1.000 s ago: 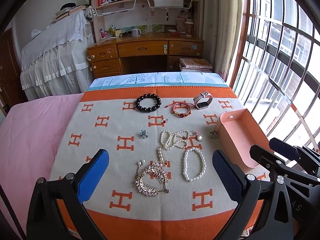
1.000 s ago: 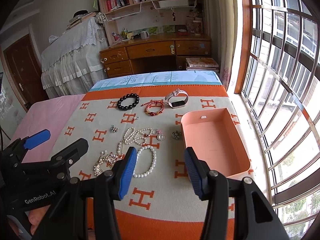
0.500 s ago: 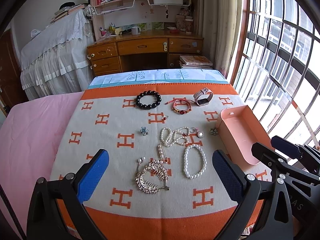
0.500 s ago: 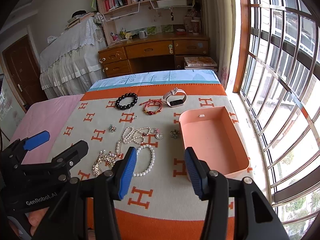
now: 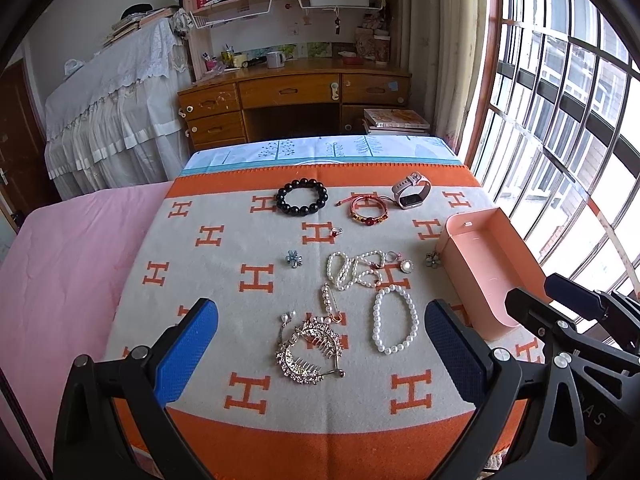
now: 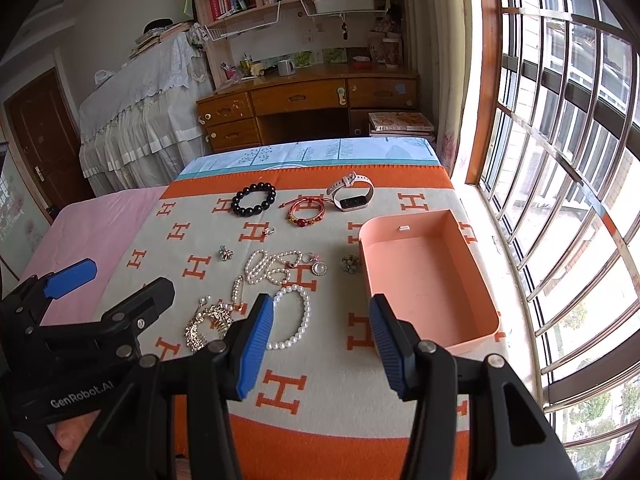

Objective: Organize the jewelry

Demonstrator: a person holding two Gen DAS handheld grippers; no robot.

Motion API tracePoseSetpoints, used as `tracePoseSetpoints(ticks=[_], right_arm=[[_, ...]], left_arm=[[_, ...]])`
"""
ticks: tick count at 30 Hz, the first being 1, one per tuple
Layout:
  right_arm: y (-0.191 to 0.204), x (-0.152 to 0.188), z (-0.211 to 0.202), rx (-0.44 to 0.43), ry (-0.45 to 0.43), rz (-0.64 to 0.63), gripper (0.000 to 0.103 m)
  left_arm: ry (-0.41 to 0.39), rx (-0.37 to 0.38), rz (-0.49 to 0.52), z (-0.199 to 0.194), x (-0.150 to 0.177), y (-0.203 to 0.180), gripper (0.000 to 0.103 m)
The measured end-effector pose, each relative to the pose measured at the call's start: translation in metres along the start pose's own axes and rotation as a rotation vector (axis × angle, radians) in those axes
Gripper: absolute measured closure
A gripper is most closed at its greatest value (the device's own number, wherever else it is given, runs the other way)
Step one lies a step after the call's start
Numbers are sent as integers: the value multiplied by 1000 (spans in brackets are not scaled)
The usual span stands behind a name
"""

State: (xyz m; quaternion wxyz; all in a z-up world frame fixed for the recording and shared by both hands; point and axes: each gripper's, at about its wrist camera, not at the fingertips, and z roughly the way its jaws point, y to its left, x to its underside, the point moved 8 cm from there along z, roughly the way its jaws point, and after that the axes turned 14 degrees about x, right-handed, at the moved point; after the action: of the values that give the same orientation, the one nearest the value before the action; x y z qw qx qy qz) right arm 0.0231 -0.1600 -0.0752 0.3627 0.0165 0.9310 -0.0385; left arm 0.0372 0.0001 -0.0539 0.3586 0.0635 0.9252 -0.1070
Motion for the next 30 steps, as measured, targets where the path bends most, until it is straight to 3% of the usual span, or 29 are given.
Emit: tracePoseSetpoints(ticks=[6, 11, 18, 23, 30], right_arm=[[6, -1, -5, -25, -10, -22, 51], [13, -1, -5, -60, -17, -36, 38], [17, -4, -1, -96, -10, -28, 38], [15, -17, 3, -122, -40, 22, 38], [22, -42, 28, -135, 23, -53, 38]], left_arm=[[-10, -30, -4, -1, -3, 4, 1], [14, -21, -27, 7, -1, 10, 1], [53, 16, -12, 18, 1, 11, 1], [162, 81, -40, 37, 3, 25, 1], [184, 81, -40, 46, -29, 56, 1]])
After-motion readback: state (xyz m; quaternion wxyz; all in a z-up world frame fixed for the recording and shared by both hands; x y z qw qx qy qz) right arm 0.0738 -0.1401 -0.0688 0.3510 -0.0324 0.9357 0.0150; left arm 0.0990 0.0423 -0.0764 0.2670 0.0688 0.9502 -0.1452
